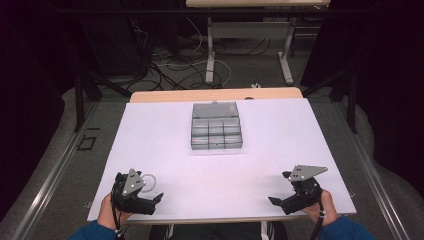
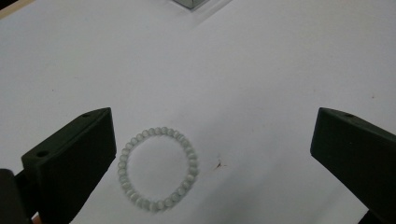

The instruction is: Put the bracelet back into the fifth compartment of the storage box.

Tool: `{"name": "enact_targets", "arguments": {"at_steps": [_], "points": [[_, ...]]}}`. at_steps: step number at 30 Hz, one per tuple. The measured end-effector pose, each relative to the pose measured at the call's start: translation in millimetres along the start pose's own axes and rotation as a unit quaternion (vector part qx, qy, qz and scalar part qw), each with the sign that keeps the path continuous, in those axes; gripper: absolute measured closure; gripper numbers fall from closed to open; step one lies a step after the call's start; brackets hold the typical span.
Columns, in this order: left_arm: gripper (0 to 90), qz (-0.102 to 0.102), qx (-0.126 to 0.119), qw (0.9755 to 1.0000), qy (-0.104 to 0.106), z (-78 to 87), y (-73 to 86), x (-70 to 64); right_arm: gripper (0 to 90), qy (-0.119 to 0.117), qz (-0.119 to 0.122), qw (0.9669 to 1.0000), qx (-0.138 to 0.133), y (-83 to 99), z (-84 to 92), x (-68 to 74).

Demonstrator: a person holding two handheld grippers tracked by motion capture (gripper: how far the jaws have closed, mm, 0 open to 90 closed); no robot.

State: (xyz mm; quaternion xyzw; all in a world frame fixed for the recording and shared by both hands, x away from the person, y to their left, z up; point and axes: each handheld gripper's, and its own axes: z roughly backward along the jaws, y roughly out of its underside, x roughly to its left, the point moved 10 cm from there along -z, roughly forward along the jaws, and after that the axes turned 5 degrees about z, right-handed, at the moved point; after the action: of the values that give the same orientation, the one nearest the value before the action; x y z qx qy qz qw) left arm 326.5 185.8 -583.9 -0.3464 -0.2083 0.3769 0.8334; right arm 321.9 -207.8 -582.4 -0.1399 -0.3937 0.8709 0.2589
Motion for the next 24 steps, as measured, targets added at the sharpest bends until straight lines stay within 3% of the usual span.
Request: {"name": "enact_targets", "arguments": {"at_steps": [8,24], "points": [[0.7,-0.001,0.006,1.0,-0.004,-1.1,0.5,1.8,1.8,-0.002,0.0,1.0,0.003,0.4,0.9,0.9],[5.0,0.022,0.041,0.9989,-0.01,-13.7,4.6,17.4,2.1,-0.004,-0.002,1.0,0.005,0.7,0.6,1.9]]}}
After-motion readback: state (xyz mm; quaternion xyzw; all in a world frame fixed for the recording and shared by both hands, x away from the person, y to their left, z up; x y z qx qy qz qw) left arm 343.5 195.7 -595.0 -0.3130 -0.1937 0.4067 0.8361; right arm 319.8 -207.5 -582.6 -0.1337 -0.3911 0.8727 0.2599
